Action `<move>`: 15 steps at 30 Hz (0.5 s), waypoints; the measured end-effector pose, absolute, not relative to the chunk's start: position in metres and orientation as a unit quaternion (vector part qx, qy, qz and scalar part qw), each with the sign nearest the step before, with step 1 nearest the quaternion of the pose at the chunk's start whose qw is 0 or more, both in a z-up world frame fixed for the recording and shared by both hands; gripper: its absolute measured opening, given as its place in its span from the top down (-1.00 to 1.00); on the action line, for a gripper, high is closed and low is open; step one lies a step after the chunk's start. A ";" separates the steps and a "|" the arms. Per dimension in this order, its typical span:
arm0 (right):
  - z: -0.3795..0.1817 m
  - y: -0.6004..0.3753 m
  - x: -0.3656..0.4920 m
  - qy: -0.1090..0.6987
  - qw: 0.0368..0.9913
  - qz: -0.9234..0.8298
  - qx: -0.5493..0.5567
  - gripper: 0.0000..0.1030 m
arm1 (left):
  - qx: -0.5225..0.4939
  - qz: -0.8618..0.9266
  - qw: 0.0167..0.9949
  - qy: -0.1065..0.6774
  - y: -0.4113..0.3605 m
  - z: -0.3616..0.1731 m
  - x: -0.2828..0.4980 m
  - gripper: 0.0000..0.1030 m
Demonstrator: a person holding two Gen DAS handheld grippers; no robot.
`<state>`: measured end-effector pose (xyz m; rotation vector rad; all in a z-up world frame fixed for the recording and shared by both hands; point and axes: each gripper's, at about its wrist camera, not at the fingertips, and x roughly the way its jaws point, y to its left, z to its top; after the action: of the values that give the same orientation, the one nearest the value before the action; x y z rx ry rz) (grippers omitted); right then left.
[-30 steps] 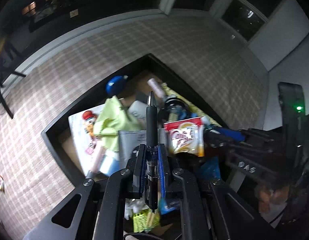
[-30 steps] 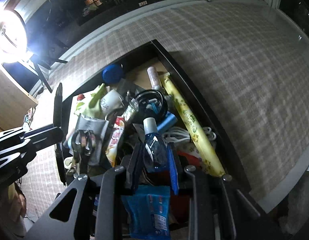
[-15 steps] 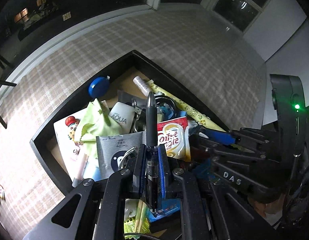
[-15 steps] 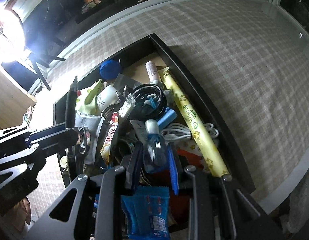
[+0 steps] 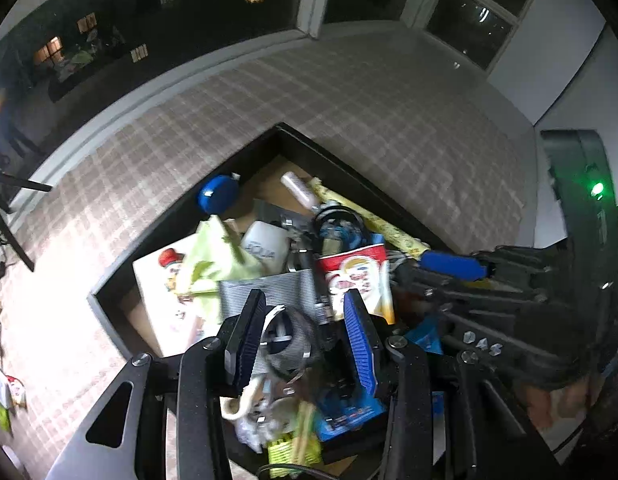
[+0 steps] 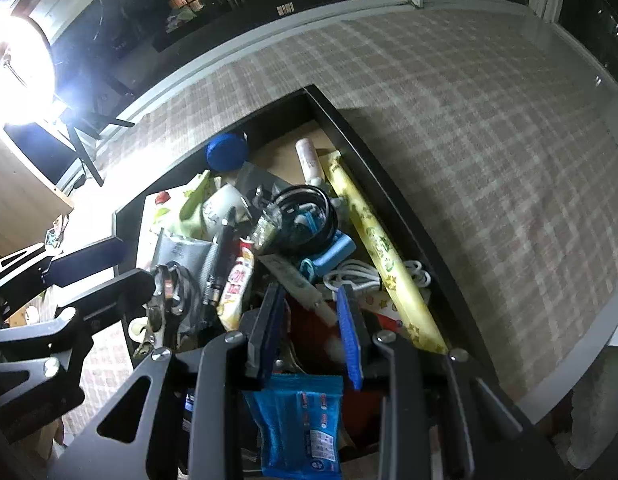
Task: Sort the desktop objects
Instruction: 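Carry the pen and bottle into the black bin and release both, then move both open tools back toward the items on the floor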
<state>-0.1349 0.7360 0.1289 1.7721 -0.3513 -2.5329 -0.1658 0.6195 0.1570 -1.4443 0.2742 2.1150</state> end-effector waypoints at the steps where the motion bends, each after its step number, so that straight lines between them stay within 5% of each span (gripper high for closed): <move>1: 0.132 0.734 -0.136 -0.110 0.017 -0.815 0.569 0.46 | -0.536 0.792 0.272 0.103 0.614 0.158 -0.167 0.25; 15: 0.163 0.610 -0.183 -0.021 0.118 -0.825 0.552 0.46 | -0.545 0.831 0.097 0.047 0.434 0.138 -0.205 0.25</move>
<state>-0.1835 0.6097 0.1629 1.6163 -0.0614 -2.4136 -0.2045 0.4341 0.1382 -1.6150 0.1393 2.4618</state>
